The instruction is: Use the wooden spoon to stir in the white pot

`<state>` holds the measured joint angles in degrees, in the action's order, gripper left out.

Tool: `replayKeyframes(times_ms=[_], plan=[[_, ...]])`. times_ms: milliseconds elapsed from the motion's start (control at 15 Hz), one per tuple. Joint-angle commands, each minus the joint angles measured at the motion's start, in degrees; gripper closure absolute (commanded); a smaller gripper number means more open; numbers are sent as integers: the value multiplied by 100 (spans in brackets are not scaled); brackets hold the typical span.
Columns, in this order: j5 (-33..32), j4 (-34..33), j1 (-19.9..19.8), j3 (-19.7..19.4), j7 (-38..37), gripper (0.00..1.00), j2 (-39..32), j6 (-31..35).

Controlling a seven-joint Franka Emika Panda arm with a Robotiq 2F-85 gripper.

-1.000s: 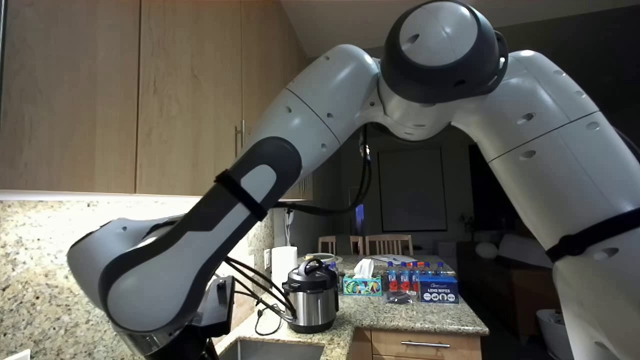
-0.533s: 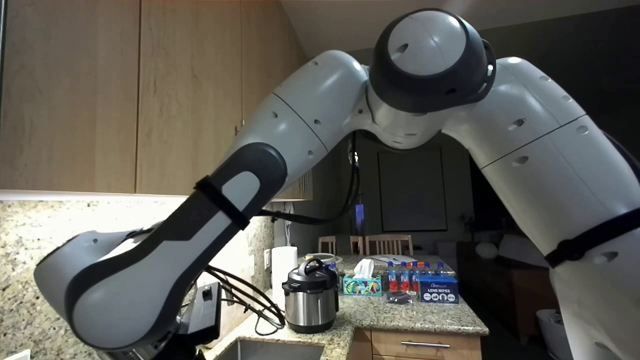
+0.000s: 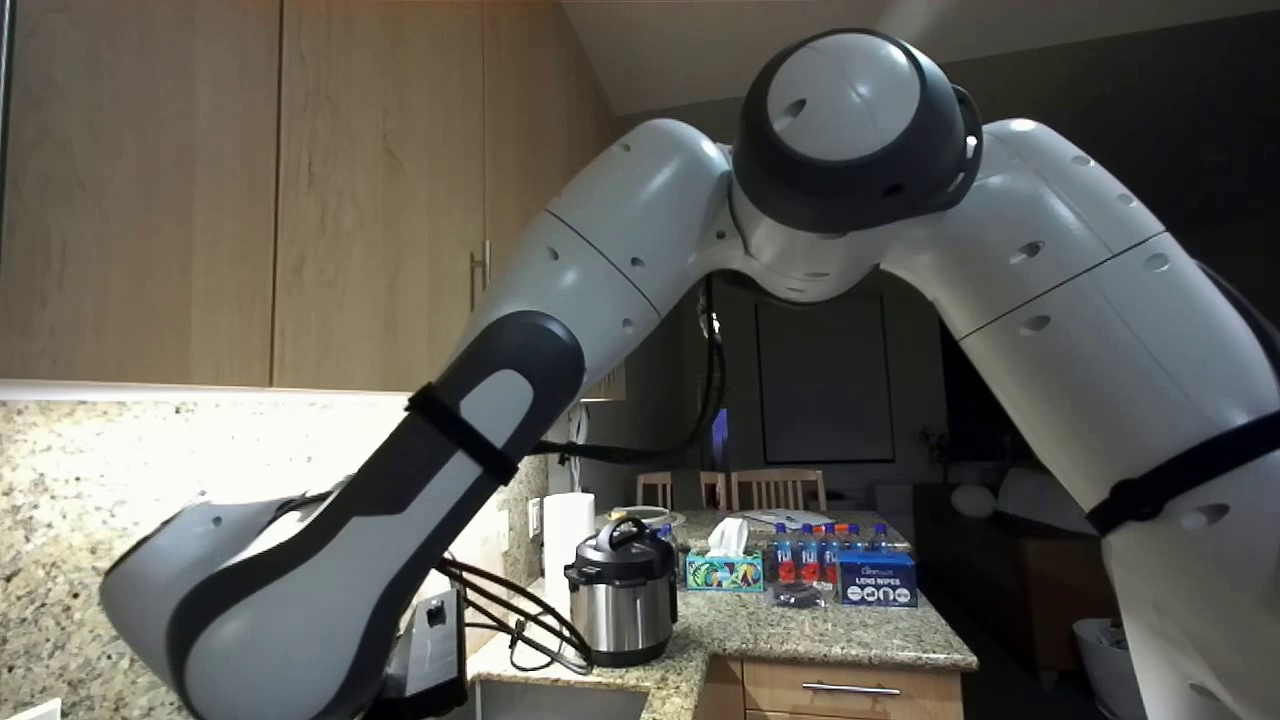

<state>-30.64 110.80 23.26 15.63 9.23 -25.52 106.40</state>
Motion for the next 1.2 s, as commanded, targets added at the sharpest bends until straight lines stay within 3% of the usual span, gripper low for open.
replayKeyframes(times_ms=[0, 533, 1133], plan=[[71, 570, -237, 36, 310, 91, 317, 473], [149, 1077, -687, -92, 676, 91, 759, 769], [200, 586, -660, -137, 489, 91, 784, 503]])
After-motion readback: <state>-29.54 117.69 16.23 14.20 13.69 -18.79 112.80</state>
